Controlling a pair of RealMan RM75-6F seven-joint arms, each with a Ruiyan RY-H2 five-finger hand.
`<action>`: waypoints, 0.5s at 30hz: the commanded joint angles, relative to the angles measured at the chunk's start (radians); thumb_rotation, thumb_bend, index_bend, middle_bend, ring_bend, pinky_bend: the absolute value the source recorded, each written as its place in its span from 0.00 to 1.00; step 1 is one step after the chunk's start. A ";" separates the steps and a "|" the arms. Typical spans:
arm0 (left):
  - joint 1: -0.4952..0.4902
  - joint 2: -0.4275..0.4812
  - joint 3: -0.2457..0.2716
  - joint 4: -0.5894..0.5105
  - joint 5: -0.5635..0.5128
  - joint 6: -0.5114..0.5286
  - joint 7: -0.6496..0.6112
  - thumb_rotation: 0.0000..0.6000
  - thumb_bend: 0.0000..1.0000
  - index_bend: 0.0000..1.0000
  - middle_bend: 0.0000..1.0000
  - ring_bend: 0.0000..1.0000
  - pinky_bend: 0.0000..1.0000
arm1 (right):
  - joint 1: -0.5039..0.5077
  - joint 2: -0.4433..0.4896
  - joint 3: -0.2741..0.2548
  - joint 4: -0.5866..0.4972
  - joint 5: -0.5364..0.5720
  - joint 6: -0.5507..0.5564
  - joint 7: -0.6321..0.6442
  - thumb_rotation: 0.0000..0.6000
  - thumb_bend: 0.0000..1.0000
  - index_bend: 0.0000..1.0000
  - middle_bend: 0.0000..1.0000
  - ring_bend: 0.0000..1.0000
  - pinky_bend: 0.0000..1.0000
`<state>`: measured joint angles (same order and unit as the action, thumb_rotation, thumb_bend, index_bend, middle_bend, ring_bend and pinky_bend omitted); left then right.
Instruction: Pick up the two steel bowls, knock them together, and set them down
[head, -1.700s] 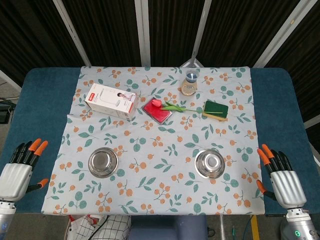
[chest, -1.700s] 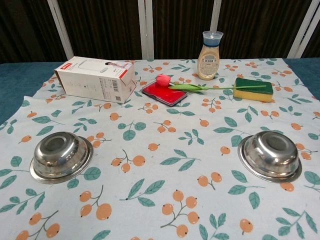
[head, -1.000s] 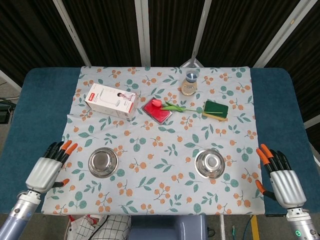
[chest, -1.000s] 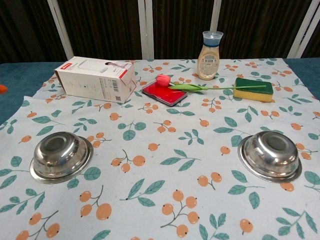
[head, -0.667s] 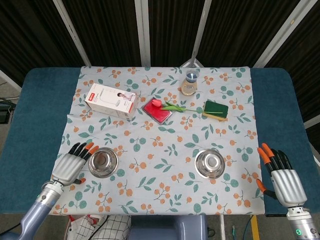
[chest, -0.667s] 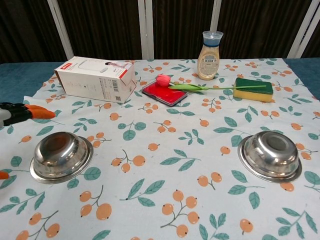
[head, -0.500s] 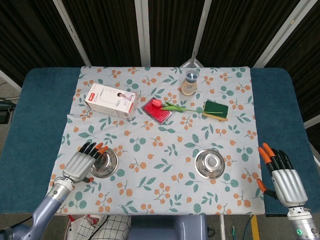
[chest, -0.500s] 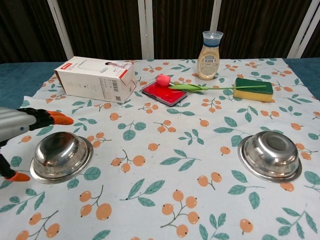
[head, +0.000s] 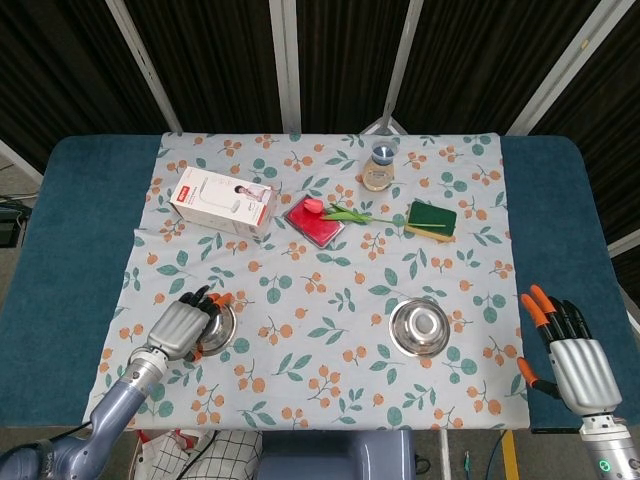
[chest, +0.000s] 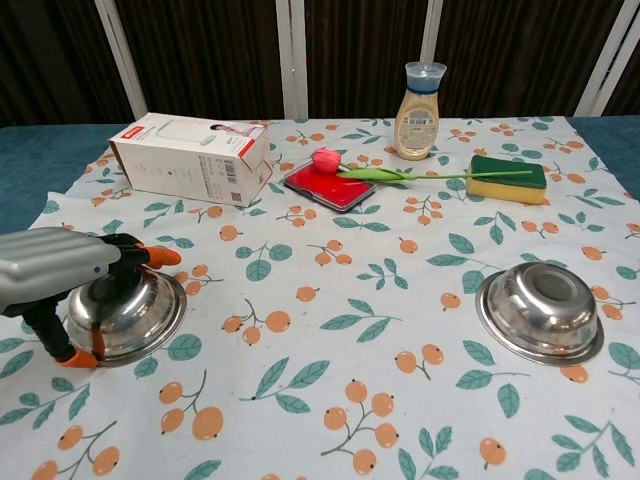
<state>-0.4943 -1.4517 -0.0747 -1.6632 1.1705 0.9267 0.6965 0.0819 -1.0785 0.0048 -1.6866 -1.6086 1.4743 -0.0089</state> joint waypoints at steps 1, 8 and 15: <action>-0.008 -0.010 0.009 -0.001 -0.022 0.009 0.021 1.00 0.32 0.28 0.40 0.31 0.54 | 0.000 0.001 -0.001 -0.001 -0.001 -0.001 0.003 1.00 0.37 0.00 0.00 0.00 0.05; -0.011 -0.023 0.017 -0.009 -0.008 0.062 0.029 1.00 0.40 0.44 0.57 0.46 0.72 | 0.000 0.003 -0.002 -0.003 0.000 -0.003 0.006 1.00 0.37 0.00 0.00 0.00 0.05; 0.008 0.024 0.019 -0.053 0.116 0.134 -0.102 1.00 0.45 0.45 0.59 0.48 0.74 | 0.017 -0.004 -0.002 0.006 -0.010 -0.026 0.006 1.00 0.38 0.00 0.00 0.00 0.05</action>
<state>-0.4947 -1.4532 -0.0558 -1.6938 1.2485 1.0332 0.6425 0.0955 -1.0803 0.0026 -1.6828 -1.6164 1.4531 -0.0045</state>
